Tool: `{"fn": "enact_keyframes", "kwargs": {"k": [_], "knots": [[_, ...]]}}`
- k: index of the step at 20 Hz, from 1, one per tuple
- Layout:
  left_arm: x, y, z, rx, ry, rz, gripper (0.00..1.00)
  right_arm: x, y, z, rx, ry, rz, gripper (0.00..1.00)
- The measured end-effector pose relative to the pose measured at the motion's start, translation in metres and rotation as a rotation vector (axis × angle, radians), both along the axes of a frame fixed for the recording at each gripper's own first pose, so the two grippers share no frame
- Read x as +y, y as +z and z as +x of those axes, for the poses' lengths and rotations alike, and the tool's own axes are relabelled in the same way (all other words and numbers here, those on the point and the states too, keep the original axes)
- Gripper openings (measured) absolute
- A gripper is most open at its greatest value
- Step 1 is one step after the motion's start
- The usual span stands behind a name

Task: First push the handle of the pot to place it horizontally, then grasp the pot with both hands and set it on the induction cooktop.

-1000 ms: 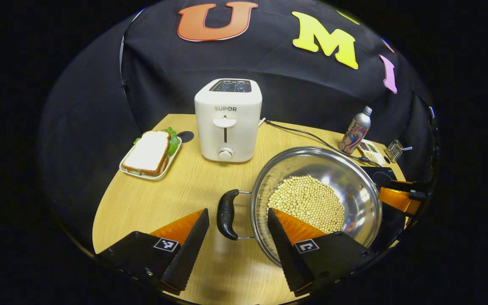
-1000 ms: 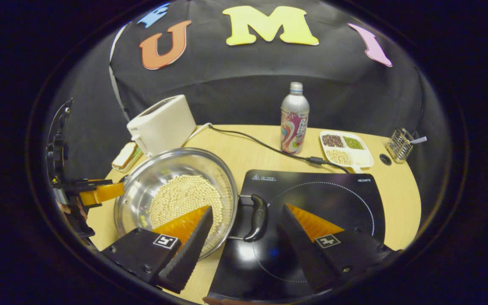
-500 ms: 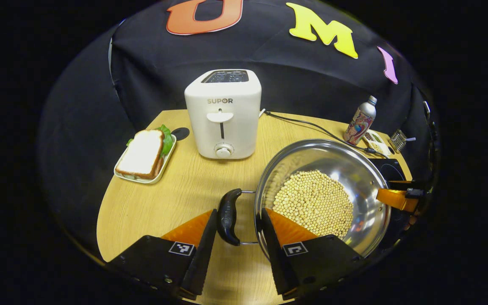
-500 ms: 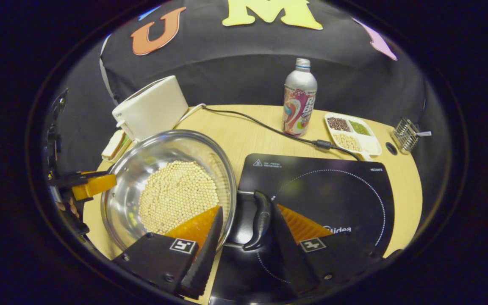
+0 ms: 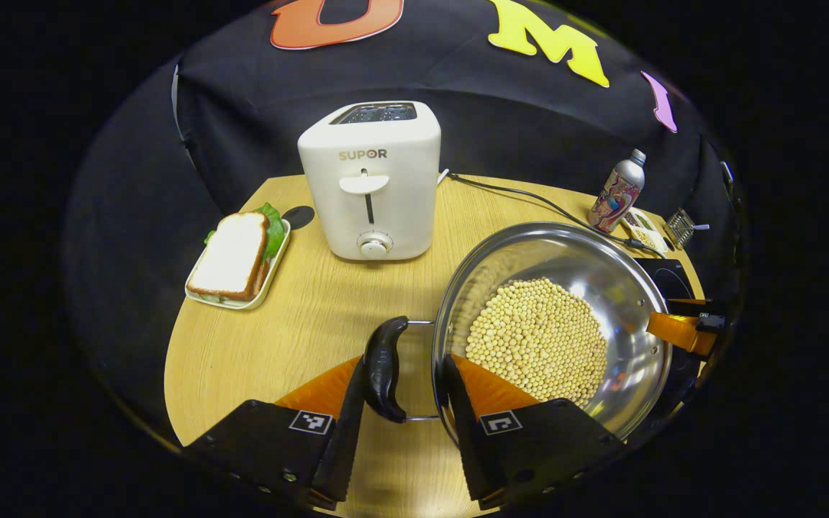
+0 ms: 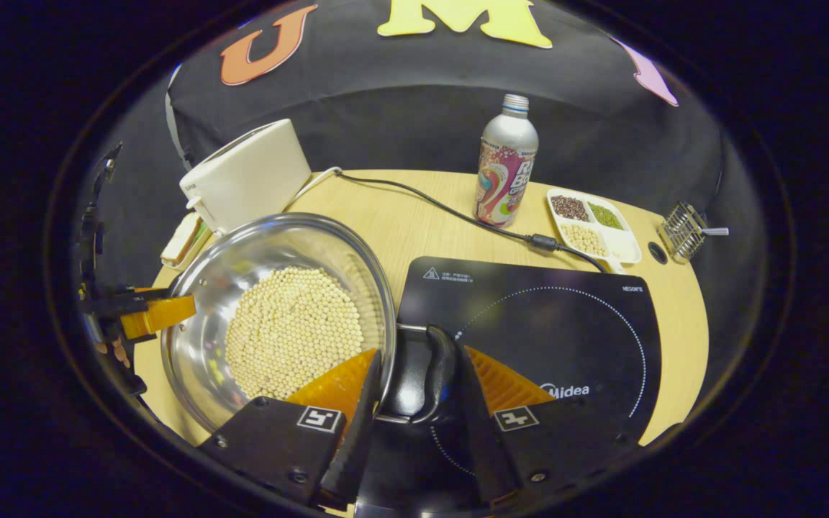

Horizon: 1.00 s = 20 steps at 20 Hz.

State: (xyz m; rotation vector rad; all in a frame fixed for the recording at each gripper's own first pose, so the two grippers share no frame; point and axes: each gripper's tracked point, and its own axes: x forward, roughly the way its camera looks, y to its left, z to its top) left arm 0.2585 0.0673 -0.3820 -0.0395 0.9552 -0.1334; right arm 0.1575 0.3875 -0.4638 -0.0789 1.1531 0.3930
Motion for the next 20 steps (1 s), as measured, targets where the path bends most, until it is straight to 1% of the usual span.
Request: {"fn": "enact_keyframes", "kwargs": {"k": [1, 2, 3, 4, 6, 7, 9, 10, 11, 13, 14, 15, 18, 19, 20], "knots": [[-0.001, -0.001, 0.0, 0.003, 0.006, -0.005, 0.5, 0.0, -0.001, 0.0, 0.002, -0.007, 0.02, 0.6], [-0.002, 0.0, -0.003, 0.011, 0.013, -0.012, 0.56, 0.001, -0.001, 0.0, 0.003, -0.012, 0.041, 0.58], [-0.002, 0.001, -0.006, 0.012, 0.013, -0.009, 0.46, -0.002, 0.001, -0.003, 0.01, -0.016, 0.055, 0.56], [-0.003, 0.001, -0.007, 0.012, 0.016, -0.004, 0.56, -0.003, 0.001, -0.005, 0.019, -0.012, 0.056, 0.55], [-0.005, 0.003, -0.007, 0.009, 0.032, -0.012, 0.56, -0.005, 0.004, -0.013, 0.043, -0.021, 0.053, 0.54], [-0.005, 0.005, -0.007, 0.001, 0.025, -0.01, 0.56, -0.005, 0.006, -0.018, 0.053, -0.008, 0.048, 0.53], [-0.007, 0.009, -0.013, -0.003, 0.028, -0.018, 0.56, -0.008, 0.016, -0.022, 0.043, -0.008, 0.056, 0.55], [-0.003, 0.011, -0.014, -0.015, 0.028, -0.02, 0.51, -0.009, 0.024, -0.022, 0.03, -0.005, 0.061, 0.54], [-0.004, 0.014, -0.008, -0.026, 0.03, -0.021, 0.55, -0.011, 0.034, -0.022, 0.01, -0.001, 0.064, 0.51], [0.004, 0.029, -0.014, -0.063, 0.031, -0.017, 0.56, -0.015, 0.055, -0.025, -0.024, 0.012, 0.065, 0.51], [0.006, 0.038, -0.016, -0.081, 0.029, -0.015, 0.55, -0.018, 0.067, -0.026, -0.035, 0.013, 0.069, 0.54], [0.008, 0.046, -0.018, -0.097, 0.024, -0.015, 0.55, -0.021, 0.08, -0.027, -0.045, 0.014, 0.075, 0.51], [0.015, 0.058, -0.02, -0.136, 0.006, -0.019, 0.55, -0.032, 0.117, -0.028, -0.085, 0.029, 0.082, 0.51], [0.017, 0.062, -0.019, -0.144, 0.005, -0.021, 0.46, -0.037, 0.128, -0.029, -0.095, 0.031, 0.082, 0.51], [0.019, 0.065, -0.02, -0.154, 0.0, -0.02, 0.55, -0.041, 0.138, -0.028, -0.103, 0.035, 0.081, 0.51]]}}
